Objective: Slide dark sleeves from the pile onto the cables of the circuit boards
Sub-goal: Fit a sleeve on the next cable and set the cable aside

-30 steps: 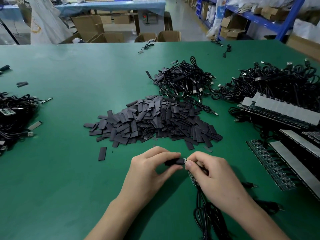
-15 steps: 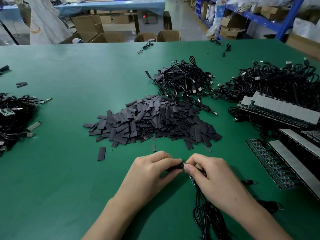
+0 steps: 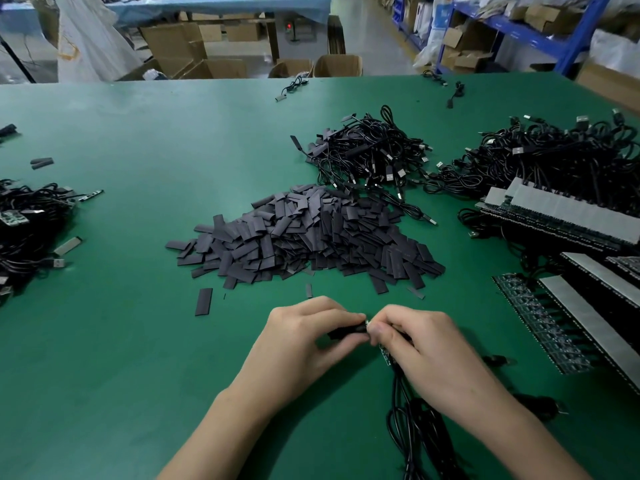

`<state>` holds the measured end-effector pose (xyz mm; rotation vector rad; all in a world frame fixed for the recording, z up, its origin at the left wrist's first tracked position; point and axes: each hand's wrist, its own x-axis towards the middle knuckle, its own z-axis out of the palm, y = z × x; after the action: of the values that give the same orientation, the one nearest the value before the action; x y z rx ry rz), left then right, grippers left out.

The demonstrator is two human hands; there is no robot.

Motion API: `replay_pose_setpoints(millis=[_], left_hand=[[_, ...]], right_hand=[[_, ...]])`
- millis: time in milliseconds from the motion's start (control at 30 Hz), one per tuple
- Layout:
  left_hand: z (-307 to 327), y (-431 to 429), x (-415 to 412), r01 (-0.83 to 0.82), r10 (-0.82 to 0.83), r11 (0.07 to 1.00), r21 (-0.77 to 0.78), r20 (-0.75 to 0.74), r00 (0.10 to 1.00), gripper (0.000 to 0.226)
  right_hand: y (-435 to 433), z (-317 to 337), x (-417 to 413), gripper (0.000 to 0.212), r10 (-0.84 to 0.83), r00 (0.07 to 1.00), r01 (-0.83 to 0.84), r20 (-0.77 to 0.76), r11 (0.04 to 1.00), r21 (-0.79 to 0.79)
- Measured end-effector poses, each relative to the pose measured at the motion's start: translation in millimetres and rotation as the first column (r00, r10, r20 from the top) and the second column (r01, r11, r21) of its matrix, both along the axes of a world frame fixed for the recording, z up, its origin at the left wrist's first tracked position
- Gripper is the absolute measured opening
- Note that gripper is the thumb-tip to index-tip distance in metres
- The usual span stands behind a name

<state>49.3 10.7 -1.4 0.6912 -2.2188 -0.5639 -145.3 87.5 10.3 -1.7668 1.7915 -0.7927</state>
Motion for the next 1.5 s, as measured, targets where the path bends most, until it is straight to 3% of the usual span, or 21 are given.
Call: replay_pose_setpoints(millis=[67, 167, 400, 600, 967, 1167, 1267, 1367, 1500], left_hand=[[2, -2, 1, 0.020, -0.008, 0.988, 0.151, -0.084, 0.996, 0.024], [3, -4, 5, 0.000, 0.034, 0.971, 0.241, -0.134, 0.990, 0.025], [5, -6, 9, 0.008, 0.014, 0.989, 0.150, -0.142, 0.990, 0.019], [4, -5, 8, 0.034, 0.009, 0.977, 0.212, -0.201, 0.979, 0.019], [1, 1, 2, 0.115, 0.040, 0.896, 0.429, -0.335, 0.941, 0.014], [4, 2, 2, 0.061, 0.032, 0.942, 0.330, -0.269, 0.963, 0.015], [5, 3, 2, 0.037, 0.032, 0.960, 0.276, -0.240, 0.970, 0.017], [7, 2, 0, 0.018, 0.047, 0.967, 0.254, -0.246, 0.968, 0.020], [8, 1, 2, -0.019, 0.069, 0.982, 0.189, -0.261, 0.963, 0.021]], right_hand=[[1, 4, -2, 0.022, 0.002, 1.000, 0.000, 0.031, 0.999, -0.043], [1, 11, -3, 0.022, 0.020, 1.000, -0.018, 0.018, 0.996, -0.087], [5, 16, 0, 0.020, 0.039, 0.988, -0.071, -0.146, 0.973, -0.219], [6, 17, -1, 0.006, 0.017, 0.998, -0.037, -0.058, 0.934, -0.354], [3, 17, -5, 0.010, 0.023, 0.994, -0.075, -0.110, 0.865, -0.497], [5, 16, -2, 0.007, -0.010, 0.994, -0.045, -0.113, 0.880, -0.473], [6, 14, 0, 0.006, -0.007, 0.999, -0.016, -0.053, 0.908, -0.419], [5, 15, 2, 0.003, 0.008, 0.993, 0.032, 0.115, 0.939, -0.343], [4, 17, 0, 0.016, 0.017, 0.943, 0.047, 0.331, 0.982, -0.184]])
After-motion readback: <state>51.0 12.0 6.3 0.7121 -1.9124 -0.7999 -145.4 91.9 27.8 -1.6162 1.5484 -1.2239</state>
